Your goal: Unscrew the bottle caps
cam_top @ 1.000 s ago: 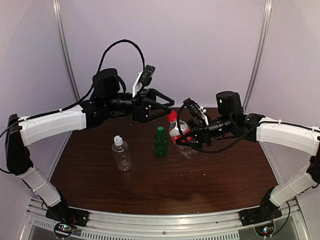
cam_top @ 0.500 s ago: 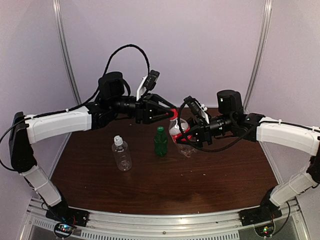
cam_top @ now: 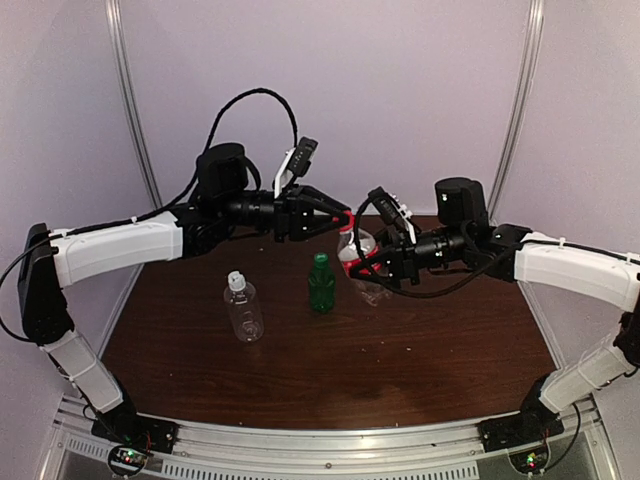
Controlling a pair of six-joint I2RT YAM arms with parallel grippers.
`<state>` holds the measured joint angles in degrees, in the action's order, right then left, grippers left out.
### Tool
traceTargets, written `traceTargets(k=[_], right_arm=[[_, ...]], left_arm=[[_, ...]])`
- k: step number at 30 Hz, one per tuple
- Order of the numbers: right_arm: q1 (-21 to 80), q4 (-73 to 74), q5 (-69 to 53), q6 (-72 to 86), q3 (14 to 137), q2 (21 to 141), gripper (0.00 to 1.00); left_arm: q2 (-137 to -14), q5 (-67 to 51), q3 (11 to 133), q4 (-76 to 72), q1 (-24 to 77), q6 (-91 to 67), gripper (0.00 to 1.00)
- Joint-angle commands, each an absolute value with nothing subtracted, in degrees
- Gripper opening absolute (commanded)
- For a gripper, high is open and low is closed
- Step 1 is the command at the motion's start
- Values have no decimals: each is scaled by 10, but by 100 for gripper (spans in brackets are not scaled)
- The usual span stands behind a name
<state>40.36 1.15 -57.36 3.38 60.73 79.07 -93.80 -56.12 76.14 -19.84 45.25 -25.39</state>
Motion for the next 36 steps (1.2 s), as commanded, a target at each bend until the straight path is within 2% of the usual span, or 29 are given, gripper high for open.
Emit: traceTargets(k=[1, 7, 12, 15, 22, 30, 34, 36], right_arm=[[401, 34, -407, 20, 627, 784, 41], [405, 8, -274, 23, 606, 771, 40], [406, 3, -252, 28, 599, 772, 39], [406, 7, -268, 27, 599, 774, 39], [404, 15, -339, 15, 594, 763, 41], [399, 35, -476, 7, 602, 762, 48], [400, 40, -547, 7, 610, 774, 48], [399, 40, -582, 7, 615, 780, 48]], left_arm=[[-930, -427, 791, -147, 467, -285, 1], [-931, -201, 845, -6, 500, -329, 1], [-935, -156, 855, -4, 515, -357, 6], [-937, -172, 855, -6, 516, -348, 13], [-931, -296, 818, -84, 497, -309, 42], [-888, -415, 764, -152, 471, -250, 76], [-875, -452, 756, -153, 466, -208, 85], [-875, -473, 756, -157, 462, -200, 87]])
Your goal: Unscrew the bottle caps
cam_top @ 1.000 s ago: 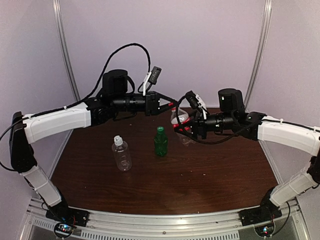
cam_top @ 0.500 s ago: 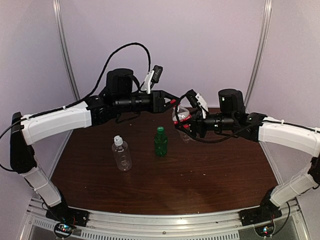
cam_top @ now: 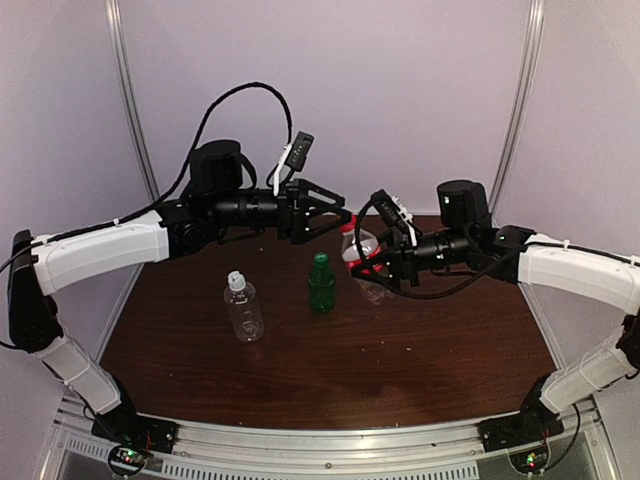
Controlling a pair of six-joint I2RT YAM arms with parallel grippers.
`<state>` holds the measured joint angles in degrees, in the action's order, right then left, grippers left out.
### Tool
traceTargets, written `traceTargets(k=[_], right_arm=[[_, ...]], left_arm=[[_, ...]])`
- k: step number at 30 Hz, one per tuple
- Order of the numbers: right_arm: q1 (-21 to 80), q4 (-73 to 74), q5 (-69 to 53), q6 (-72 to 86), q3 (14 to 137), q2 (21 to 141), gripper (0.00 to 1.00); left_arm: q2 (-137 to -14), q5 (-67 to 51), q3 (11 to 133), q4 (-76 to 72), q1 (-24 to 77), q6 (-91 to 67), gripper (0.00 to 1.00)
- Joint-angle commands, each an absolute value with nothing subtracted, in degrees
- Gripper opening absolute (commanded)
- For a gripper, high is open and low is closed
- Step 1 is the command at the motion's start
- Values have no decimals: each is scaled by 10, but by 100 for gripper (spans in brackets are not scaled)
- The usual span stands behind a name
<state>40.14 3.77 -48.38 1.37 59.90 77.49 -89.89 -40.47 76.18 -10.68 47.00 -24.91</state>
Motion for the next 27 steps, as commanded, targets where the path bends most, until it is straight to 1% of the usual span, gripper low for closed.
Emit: traceTargets(k=[1, 5, 9, 14, 19, 27], right_arm=[[399, 39, -597, 8, 618, 783, 48], [399, 29, -644, 17, 624, 794, 48], [400, 18, -671, 28, 629, 801, 48], [400, 5, -683, 37, 630, 803, 48], [400, 2, -686, 45, 629, 803, 48], [400, -14, -680, 47, 630, 805, 48]], left_arm=[[-876, -485, 756, -160, 461, -198, 87], [-886, -542, 758, -182, 460, -195, 86], [-900, -577, 761, -203, 460, -208, 83], [-914, -592, 768, -208, 460, -213, 76], [-925, -599, 769, -207, 460, -215, 68], [-933, -608, 763, -213, 460, -226, 49]])
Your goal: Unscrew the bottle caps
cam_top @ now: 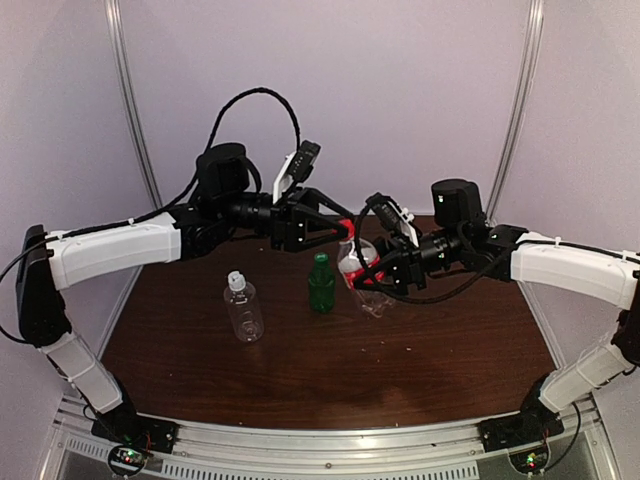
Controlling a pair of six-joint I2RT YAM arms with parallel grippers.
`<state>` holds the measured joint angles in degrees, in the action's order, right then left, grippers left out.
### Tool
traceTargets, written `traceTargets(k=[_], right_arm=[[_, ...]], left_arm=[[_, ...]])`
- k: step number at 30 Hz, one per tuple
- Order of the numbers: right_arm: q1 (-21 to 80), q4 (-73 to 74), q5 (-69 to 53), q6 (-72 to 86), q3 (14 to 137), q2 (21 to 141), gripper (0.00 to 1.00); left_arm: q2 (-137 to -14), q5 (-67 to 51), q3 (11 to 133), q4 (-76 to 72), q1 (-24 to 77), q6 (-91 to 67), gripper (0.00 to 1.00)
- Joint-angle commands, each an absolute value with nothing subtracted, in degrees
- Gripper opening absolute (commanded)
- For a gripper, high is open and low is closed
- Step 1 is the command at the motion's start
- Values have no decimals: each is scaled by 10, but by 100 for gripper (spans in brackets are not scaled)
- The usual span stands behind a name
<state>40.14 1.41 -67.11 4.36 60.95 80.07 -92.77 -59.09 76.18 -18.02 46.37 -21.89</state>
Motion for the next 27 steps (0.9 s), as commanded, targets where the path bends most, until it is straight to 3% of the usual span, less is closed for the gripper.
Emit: traceTargets(k=[1, 7, 13, 22, 27], right_arm=[[400, -15, -677, 47, 630, 805, 48], [398, -6, -639, 41, 632, 803, 46], [399, 26, -537, 23, 635, 793, 45], [404, 8, -337, 23, 618, 773, 45], [409, 2, -297, 26, 607, 765, 44]], left_arm=[[-933, -608, 763, -215, 460, -227, 46], [-932, -594, 762, -221, 460, -238, 24], [-921, -517, 771, -186, 461, -253, 9], [-909, -164, 855, 22, 510, -290, 10], [-911, -106, 866, 45, 522, -313, 17]])
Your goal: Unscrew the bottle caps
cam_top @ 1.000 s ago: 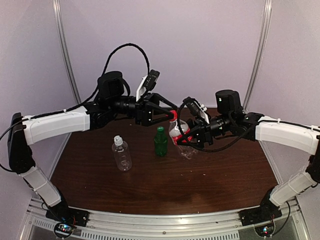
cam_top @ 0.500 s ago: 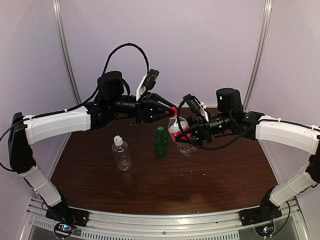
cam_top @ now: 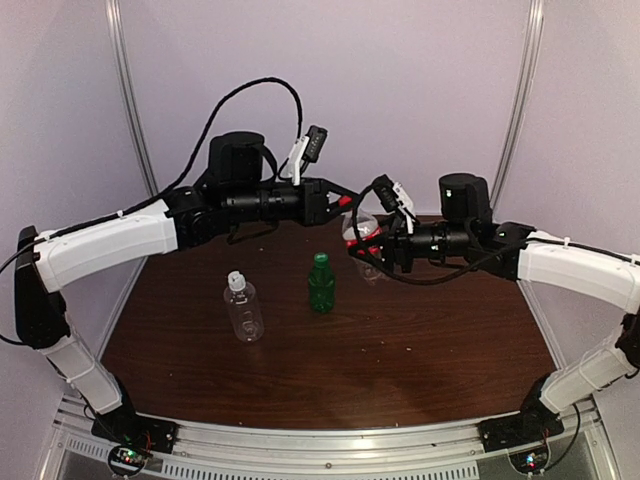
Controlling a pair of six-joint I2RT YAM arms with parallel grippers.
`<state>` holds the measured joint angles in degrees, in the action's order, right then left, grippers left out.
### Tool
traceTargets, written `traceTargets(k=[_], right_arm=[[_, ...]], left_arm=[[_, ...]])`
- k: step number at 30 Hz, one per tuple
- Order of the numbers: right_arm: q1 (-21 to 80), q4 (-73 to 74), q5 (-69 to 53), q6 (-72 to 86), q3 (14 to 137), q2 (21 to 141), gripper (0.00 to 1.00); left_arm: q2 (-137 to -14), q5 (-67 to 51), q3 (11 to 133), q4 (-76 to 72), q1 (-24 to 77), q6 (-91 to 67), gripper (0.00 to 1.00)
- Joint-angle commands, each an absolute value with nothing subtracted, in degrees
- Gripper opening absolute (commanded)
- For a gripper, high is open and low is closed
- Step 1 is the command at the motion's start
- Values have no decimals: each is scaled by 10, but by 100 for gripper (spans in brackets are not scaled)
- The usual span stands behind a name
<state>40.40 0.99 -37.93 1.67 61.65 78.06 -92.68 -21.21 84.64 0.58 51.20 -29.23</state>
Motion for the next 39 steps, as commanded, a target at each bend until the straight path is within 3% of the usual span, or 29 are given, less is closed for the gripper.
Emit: traceTargets(k=[1, 10, 18, 22, 31, 39], right_arm=[[409, 2, -298, 25, 606, 764, 44], [409, 2, -334, 15, 600, 758, 45], [409, 25, -434, -18, 609, 758, 48], [408, 39, -496, -27, 620, 763, 49], [410, 45, -633, -11, 653, 797, 50], [410, 26, -668, 0, 654, 806, 50]], left_arm=[[-912, -106, 866, 46, 523, -314, 19], [-904, -215, 833, -30, 506, -279, 43], [-851, -340, 762, -115, 465, -230, 75], [-836, -404, 753, -122, 454, -185, 83], [-853, -559, 759, -143, 451, -140, 83], [-896, -597, 783, -164, 451, -166, 68]])
